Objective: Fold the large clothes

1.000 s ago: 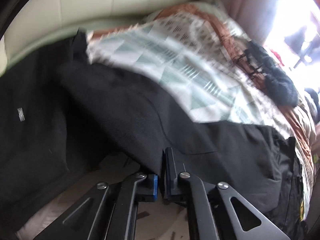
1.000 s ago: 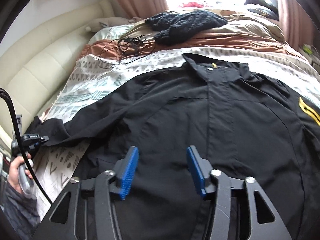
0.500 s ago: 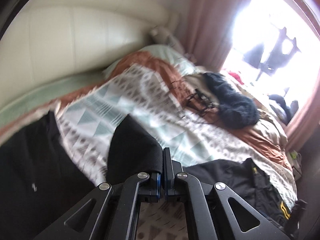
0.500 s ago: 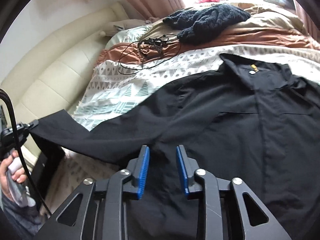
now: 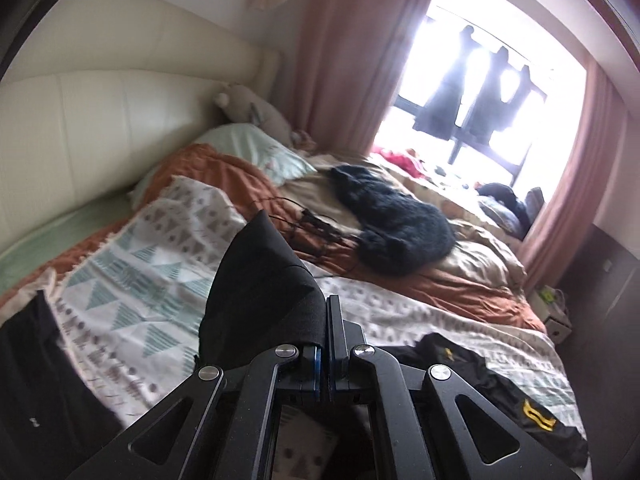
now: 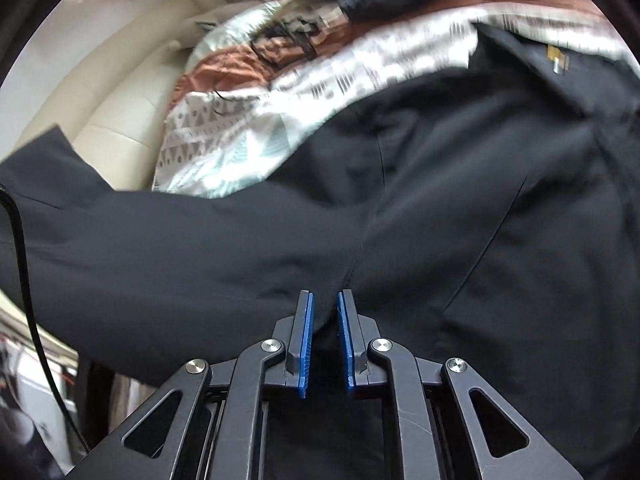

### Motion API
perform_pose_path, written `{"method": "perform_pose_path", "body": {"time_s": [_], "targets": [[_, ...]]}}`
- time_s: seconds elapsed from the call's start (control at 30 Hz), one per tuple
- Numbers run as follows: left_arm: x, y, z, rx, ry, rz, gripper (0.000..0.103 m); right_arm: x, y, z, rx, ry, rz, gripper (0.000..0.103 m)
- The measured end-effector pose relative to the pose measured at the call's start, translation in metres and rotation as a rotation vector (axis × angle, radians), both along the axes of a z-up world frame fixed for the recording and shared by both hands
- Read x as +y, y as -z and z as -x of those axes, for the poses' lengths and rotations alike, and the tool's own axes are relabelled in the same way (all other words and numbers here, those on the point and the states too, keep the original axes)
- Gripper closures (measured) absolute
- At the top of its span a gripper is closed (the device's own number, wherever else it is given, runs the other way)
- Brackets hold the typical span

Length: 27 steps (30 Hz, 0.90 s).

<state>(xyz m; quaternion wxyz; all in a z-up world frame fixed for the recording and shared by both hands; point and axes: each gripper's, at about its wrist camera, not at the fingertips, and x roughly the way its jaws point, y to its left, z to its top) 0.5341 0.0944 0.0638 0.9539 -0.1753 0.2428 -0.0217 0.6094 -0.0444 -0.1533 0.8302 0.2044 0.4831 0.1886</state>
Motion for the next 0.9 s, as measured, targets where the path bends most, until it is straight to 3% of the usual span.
{"method": "perform_pose_path", "body": {"time_s": [0.1,0.2,0.6,0.8,0.9], "targets": [[-0.022,0.004,-0.005,-0.003,0.043,-0.015,0.102,0.002,0.016,-0.003,0.048,-0.009,0.012,0.089],[-0.043,0.003,-0.008,-0.014,0.092,-0.003,0.102,-0.011,0.017,0.004,0.085,-0.018,-0.042,0.089],[-0.150,-0.007,-0.012,-0.044,0.340,0.063,0.102,-0.132,-0.037,0.112,-0.046,0.143,-0.035,0.089],[-0.226,0.003,-0.014,-0.012,0.485,0.094,0.102,-0.198,-0.063,0.163,-0.092,0.251,-0.027,0.089],[-0.270,0.020,-0.013,0.052,0.563,0.086,0.101,-0.230,-0.074,0.189,-0.117,0.314,0.000,0.089]]}}
